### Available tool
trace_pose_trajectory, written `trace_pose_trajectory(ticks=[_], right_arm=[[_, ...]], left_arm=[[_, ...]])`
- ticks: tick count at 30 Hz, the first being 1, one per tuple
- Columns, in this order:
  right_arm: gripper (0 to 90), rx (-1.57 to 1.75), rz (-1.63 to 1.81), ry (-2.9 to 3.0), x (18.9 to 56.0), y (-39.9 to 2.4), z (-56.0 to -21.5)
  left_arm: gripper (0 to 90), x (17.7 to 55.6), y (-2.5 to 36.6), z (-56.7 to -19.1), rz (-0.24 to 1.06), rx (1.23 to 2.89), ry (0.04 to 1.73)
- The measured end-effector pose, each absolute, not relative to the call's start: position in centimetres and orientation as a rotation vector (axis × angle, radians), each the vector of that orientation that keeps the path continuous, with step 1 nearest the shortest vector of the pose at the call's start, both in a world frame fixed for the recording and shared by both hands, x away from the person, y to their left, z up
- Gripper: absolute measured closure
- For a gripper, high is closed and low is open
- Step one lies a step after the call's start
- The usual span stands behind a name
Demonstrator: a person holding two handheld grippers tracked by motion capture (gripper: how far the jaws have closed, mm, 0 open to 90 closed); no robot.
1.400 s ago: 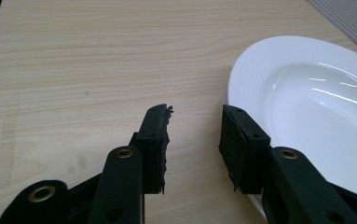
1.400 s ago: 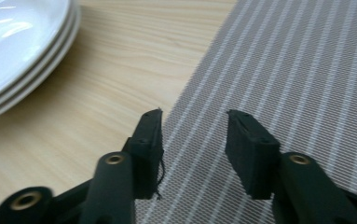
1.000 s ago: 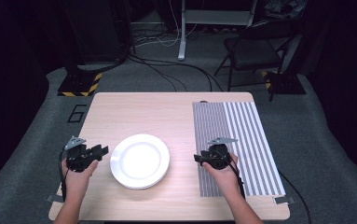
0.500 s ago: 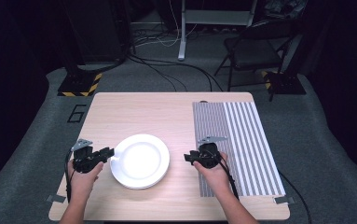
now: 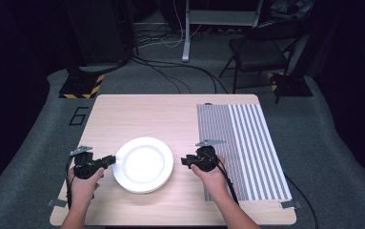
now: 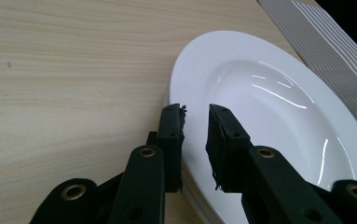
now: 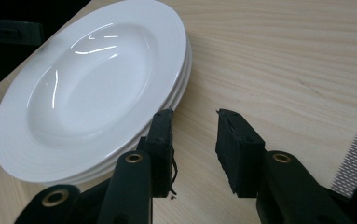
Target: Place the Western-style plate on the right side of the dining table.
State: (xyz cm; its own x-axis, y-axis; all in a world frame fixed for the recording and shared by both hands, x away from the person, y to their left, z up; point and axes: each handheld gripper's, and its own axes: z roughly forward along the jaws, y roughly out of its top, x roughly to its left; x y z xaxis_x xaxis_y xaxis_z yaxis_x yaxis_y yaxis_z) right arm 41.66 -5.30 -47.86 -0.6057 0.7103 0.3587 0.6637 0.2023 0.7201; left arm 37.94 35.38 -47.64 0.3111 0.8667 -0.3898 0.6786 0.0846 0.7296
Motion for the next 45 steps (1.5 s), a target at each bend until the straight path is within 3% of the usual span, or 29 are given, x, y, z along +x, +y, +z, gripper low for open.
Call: trace_pose_trajectory(ticks=[30,45], right_arm=[[57.5,1.461,1.500,2.439,42.5,-2.5,-49.1],[59.5,1.539,1.591,2.416,42.6,-2.3,-48.9]], left_arm=[[77.2,37.9,35.3,-48.5,0.212,1.686,1.433],[79.5,37.9,35.3,-48.6,0.222,1.694,1.430]])
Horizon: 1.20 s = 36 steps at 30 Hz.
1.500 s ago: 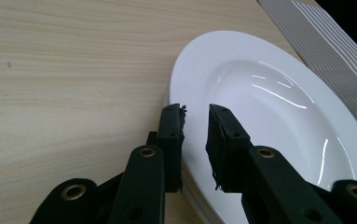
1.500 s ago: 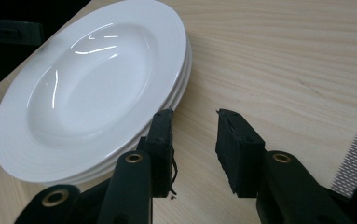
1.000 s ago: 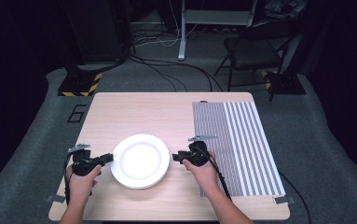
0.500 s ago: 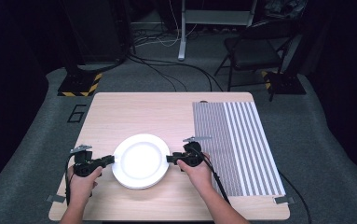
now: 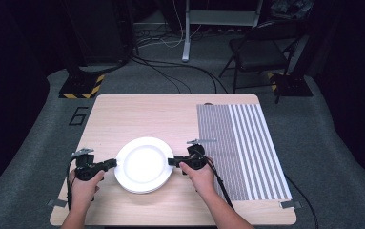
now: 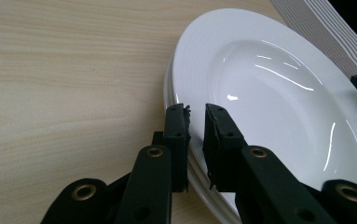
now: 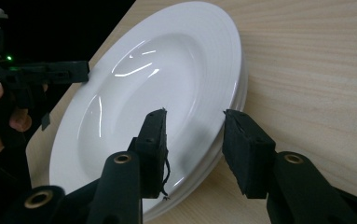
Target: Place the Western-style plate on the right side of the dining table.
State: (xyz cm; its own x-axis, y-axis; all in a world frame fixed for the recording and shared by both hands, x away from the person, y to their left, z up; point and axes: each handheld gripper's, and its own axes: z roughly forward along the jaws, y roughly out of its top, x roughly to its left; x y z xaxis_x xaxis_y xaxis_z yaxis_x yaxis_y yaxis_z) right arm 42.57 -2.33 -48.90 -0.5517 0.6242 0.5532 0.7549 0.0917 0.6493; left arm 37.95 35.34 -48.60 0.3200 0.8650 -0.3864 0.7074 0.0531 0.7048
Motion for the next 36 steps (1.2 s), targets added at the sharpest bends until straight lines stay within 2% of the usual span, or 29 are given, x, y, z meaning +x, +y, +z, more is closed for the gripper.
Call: trace_pose_trajectory(ticks=[16,23,36], right_arm=[[57.8,-1.429,-1.383,-2.168,42.8,-2.2,-49.5],[61.6,-1.455,-1.379,-2.084,43.0,-2.6,-49.3],[62.3,-1.458,-1.377,-1.997,43.0,-3.3,-49.0]], left_arm=[[79.8,38.0,35.3,-48.7,0.215,1.680,1.433],[81.0,38.0,35.1,-48.7,0.232,1.689,1.427],[83.2,38.0,34.8,-48.8,0.216,1.694,1.412]])
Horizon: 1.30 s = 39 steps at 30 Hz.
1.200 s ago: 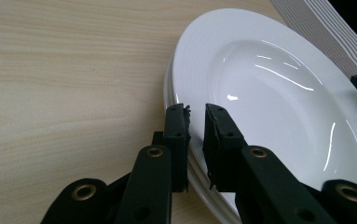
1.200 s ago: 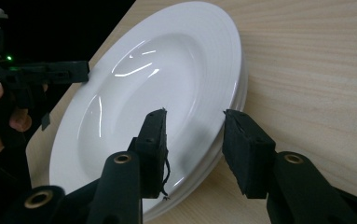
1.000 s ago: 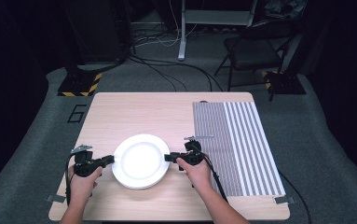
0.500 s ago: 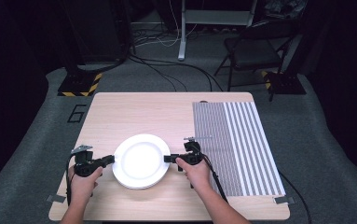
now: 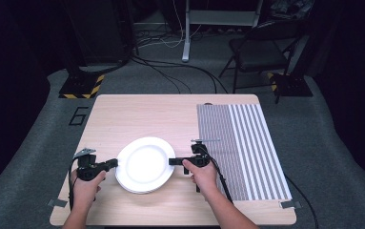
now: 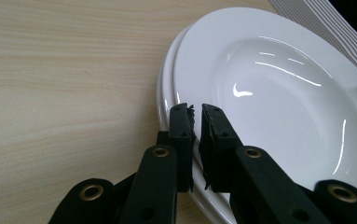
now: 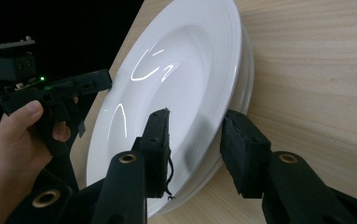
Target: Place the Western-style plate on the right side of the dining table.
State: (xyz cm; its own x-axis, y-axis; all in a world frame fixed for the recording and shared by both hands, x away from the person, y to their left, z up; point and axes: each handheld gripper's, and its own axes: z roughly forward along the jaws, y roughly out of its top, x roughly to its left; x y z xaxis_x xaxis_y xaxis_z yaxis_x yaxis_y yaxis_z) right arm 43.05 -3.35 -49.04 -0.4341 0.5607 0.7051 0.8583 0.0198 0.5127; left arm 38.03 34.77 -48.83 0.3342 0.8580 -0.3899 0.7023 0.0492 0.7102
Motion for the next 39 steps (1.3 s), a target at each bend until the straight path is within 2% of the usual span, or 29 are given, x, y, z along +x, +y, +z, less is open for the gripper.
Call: trace_pose_trajectory(ticks=[24,39], right_arm=[[72.3,-1.411,-1.349,-1.958,42.0,-3.1,-49.9],[77.2,-1.414,-1.385,-1.934,42.8,-4.7,-48.6]], left_arm=[[83.2,38.2,34.4,-49.0,0.214,1.696,1.404],[81.1,38.5,33.2,-49.4,0.211,1.723,1.368]])
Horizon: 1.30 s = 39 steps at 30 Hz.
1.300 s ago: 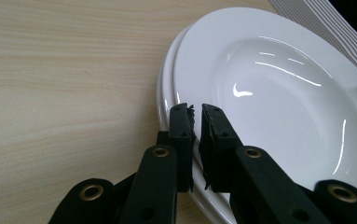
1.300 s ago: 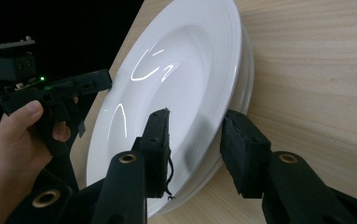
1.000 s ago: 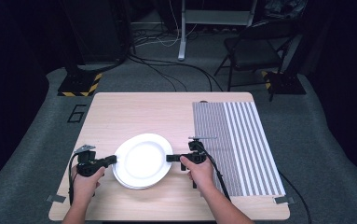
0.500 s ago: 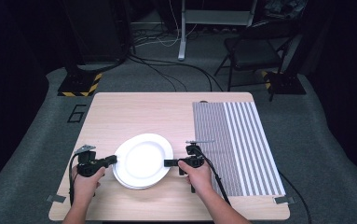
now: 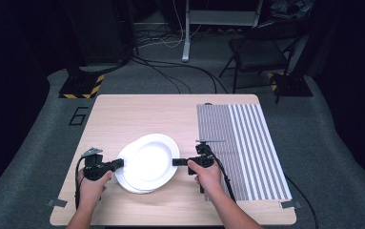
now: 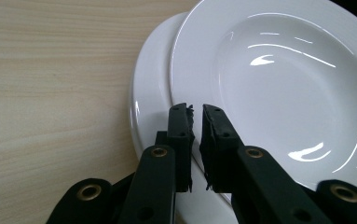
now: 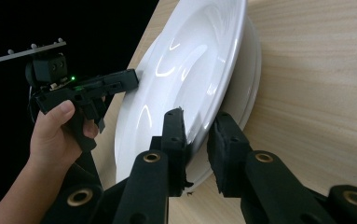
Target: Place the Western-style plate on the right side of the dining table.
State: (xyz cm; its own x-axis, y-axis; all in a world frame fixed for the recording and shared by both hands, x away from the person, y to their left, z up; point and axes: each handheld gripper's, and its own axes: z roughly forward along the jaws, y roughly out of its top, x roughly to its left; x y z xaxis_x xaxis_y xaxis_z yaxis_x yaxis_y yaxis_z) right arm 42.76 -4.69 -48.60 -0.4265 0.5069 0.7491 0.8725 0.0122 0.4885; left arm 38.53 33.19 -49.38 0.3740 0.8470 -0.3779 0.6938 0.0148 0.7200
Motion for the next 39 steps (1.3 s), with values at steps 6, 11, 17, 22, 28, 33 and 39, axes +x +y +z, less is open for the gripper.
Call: trace_pose_trajectory(ticks=[6,11,17,22,28,33,39], right_arm=[[78.9,-1.441,-1.380,-1.913,43.1,-4.8,-48.5],[81.5,-1.469,-1.394,-1.862,43.1,-5.0,-48.7],[83.7,-1.484,-1.432,-1.822,43.2,-5.7,-48.5],[85.9,-1.496,-1.460,-1.754,43.2,-6.7,-48.4],[86.0,-1.496,-1.480,-1.732,43.0,-7.0,-48.3],[86.1,-1.490,-1.503,-1.722,43.0,-7.2,-48.5],[86.1,-1.480,-1.523,-1.712,42.8,-7.4,-48.8]], left_arm=[[69.5,38.4,32.9,-49.4,0.210,1.701,1.356],[62.3,38.4,32.6,-49.4,0.219,1.695,1.338],[53.9,38.4,32.6,-49.3,0.223,1.700,1.318],[47.7,38.4,32.3,-49.3,0.248,1.707,1.302],[46.7,38.3,31.9,-49.3,0.243,1.729,1.302],[46.8,38.3,31.3,-49.3,0.211,1.704,1.292],[49.1,38.1,30.9,-49.9,0.143,1.687,1.296]])
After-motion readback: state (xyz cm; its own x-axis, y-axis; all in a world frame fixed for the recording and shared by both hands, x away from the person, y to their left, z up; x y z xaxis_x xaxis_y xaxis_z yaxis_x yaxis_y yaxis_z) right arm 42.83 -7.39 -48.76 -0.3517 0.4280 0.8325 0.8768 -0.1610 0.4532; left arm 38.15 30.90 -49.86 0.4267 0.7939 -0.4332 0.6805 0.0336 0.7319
